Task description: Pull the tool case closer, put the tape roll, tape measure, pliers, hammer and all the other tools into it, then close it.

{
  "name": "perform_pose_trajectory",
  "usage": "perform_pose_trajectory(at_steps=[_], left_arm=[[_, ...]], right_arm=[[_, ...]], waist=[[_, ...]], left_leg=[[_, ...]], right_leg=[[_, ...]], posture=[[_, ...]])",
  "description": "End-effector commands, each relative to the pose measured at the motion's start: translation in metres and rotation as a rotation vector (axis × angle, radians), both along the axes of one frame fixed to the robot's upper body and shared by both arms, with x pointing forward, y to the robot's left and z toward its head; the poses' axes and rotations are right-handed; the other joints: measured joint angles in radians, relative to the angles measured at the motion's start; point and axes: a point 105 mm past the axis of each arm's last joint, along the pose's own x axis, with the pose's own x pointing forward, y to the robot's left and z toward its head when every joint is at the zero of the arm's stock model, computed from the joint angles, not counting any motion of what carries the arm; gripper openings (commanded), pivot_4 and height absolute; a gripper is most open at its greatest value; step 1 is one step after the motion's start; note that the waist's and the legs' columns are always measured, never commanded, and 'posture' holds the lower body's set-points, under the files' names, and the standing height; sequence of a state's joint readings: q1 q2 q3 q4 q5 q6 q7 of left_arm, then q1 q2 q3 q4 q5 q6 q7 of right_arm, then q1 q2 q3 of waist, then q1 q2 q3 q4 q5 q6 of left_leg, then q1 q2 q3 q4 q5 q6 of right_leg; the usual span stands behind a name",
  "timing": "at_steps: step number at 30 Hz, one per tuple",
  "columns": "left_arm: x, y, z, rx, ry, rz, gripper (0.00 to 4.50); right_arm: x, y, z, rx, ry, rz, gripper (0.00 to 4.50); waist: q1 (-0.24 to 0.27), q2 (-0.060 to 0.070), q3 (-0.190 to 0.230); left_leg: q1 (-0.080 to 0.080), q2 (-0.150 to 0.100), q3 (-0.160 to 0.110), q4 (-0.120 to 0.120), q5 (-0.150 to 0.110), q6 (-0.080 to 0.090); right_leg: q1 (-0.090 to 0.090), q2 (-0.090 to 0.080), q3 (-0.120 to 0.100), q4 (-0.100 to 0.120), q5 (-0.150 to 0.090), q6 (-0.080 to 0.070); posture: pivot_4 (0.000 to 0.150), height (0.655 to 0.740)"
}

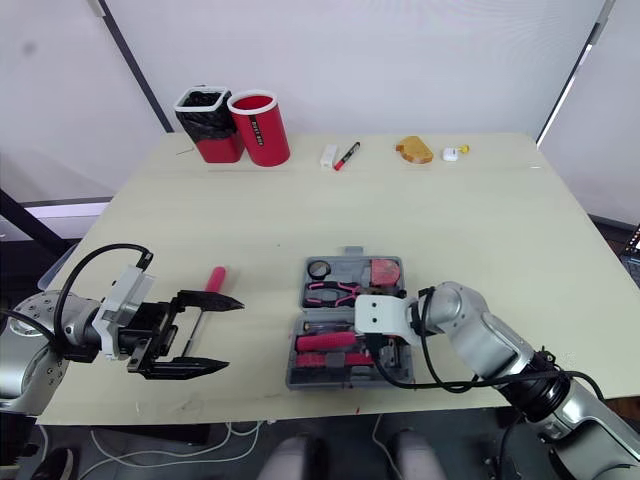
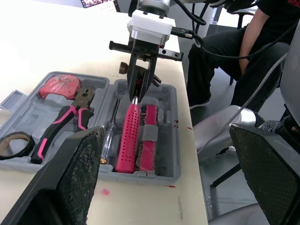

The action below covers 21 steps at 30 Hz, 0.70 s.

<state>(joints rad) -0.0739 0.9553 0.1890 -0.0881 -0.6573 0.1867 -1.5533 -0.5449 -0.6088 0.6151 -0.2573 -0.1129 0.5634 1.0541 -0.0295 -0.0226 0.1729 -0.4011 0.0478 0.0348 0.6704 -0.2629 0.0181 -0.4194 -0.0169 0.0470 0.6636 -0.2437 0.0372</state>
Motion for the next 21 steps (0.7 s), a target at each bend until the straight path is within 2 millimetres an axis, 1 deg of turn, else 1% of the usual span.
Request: perform_pose_trajectory(at_steps=[1,3,9,12,13,14,16,21], left_arm=[[-0.005,0.003,0.007,0.031,-0.031,-0.043,4.5],[-0.004,0.004,0.007,0.038,-0.034,-0.043,4.5],[-0.003,0.004,0.007,0.047,-0.042,-0.048,4.5],[-0.004,0.002,0.006,0.047,-0.039,-0.057,4.5],[-0.004,0.002,0.006,0.047,-0.038,-0.059,4.5],[-0.004,0.002,0.006,0.047,-0.039,-0.06,4.5],[-0.003,0.001,0.007,0.048,-0.042,-0.061,4.5],[-0.002,0.001,0.007,0.048,-0.045,-0.062,4.5]], right_arm=[[-0.003,0.007,0.004,0.023,-0.023,0.021,0.12],[-0.004,0.008,0.003,0.03,-0.012,0.019,0.12],[0.002,0.006,0.001,0.021,-0.033,0.003,0.12],[0.002,0.006,0.001,0.026,-0.024,0.004,0.12],[0.003,0.006,0.002,0.023,-0.033,0.003,0.97],[0.004,0.006,0.002,0.02,-0.041,0.001,1.22],[0.004,0.006,0.002,0.019,-0.043,0.004,2.23],[0.006,0.005,0.005,0.062,-0.04,-0.011,2.23]], waist=[[0.0,0.0,0.0],[-0.002,0.0,0.0],[-0.009,0.0,0.0],[-0.008,0.0,0.0],[-0.008,0.0,0.0],[-0.008,0.0,0.0],[-0.007,0.0,0.0],[-0.005,0.0,0.0]], left_leg=[[0.0,0.0,0.0,0.0,0.0,0.0],[0.0,0.0,0.0,0.0,0.0,0.0],[0.0,0.001,0.0,0.0,0.0,0.0],[0.0,0.001,0.0,0.0,0.0,0.0],[0.0,0.001,0.0,0.0,0.0,0.0],[0.0,0.001,0.0,0.0,0.0,0.0],[0.0,0.0,0.0,0.0,0.0,0.0],[0.0,0.0,0.0,0.0,0.0,0.0]], right_leg=[[0.0,0.0,0.0,0.0,0.0,0.0],[0.0,0.0,0.0,0.0,0.0,0.0],[0.0,0.001,0.0,0.001,0.0,0.0],[0.0,0.001,0.0,0.001,0.0,0.0],[0.0,0.001,0.0,0.001,0.0,0.0],[0.0,0.001,0.0,0.001,0.0,0.0],[0.0,0.0,0.0,0.0,0.0,0.0],[0.0,0.0,0.0,0.0,0.0,0.0]], posture=[[0.15,0.74],[0.15,0.74],[0.15,0.74],[0.15,0.74],[0.15,0.74],[0.15,0.74],[0.15,0.74],[0.15,0.74]])
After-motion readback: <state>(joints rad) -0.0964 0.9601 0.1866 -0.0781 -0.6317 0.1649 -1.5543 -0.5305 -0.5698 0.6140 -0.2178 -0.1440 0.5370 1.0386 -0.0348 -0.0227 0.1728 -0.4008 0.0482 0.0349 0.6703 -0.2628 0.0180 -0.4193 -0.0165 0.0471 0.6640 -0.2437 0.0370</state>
